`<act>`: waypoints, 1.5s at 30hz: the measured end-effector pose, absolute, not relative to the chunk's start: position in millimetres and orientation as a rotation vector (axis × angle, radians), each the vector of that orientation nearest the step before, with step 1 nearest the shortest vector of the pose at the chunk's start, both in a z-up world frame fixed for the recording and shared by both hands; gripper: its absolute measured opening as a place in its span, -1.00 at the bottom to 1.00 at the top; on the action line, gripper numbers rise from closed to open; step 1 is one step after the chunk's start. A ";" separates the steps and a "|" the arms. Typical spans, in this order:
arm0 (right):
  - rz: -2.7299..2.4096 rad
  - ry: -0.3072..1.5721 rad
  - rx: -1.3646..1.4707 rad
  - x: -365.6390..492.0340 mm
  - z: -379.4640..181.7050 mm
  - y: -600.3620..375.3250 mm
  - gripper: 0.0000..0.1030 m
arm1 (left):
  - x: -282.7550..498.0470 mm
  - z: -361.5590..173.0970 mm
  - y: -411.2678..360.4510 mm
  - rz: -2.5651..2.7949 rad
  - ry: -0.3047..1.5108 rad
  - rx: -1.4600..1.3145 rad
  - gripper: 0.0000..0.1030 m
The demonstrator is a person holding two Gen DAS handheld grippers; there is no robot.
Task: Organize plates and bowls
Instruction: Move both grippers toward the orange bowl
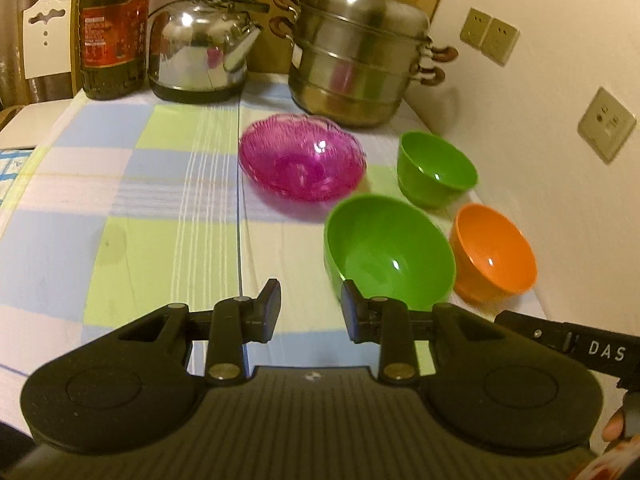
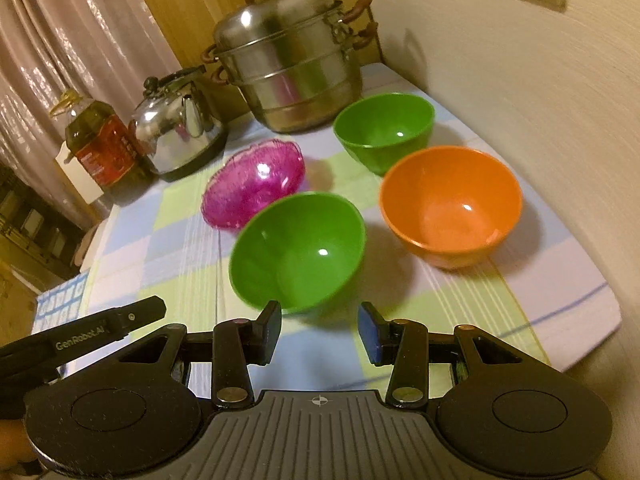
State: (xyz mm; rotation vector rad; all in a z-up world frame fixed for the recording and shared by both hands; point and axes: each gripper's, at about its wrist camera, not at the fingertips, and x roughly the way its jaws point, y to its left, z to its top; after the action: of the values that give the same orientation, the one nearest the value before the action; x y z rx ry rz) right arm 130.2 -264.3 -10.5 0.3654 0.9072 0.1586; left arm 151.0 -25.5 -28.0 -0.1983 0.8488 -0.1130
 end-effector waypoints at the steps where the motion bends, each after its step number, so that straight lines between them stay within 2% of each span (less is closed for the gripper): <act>1: 0.155 0.910 0.360 126.0 -11.2 -264.9 -0.17 | 148.0 -29.4 -26.7 -0.114 0.853 -0.199 -0.44; 23: 0.121 0.941 0.374 109.3 -24.8 -280.8 -0.17 | 138.6 -30.8 -43.3 -0.152 0.864 -0.181 -0.44; 33: 0.039 0.890 0.383 104.5 -14.4 -307.3 -0.17 | 147.5 -21.8 -68.8 -0.206 0.847 -0.175 -0.43; 39: -0.020 0.845 0.418 104.8 -9.5 -330.1 -0.17 | 164.2 -19.9 -92.2 -0.256 0.845 -0.158 -0.28; 45: -0.093 0.826 0.462 110.8 -14.4 -361.5 -0.17 | 195.0 -24.2 -122.5 -0.320 0.844 -0.133 -0.28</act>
State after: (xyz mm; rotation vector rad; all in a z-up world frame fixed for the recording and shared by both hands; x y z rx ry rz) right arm 110.8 -361.5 -14.4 0.4619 0.8264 -0.0926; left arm 195.0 -122.5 -24.2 -0.1327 0.8439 -0.3199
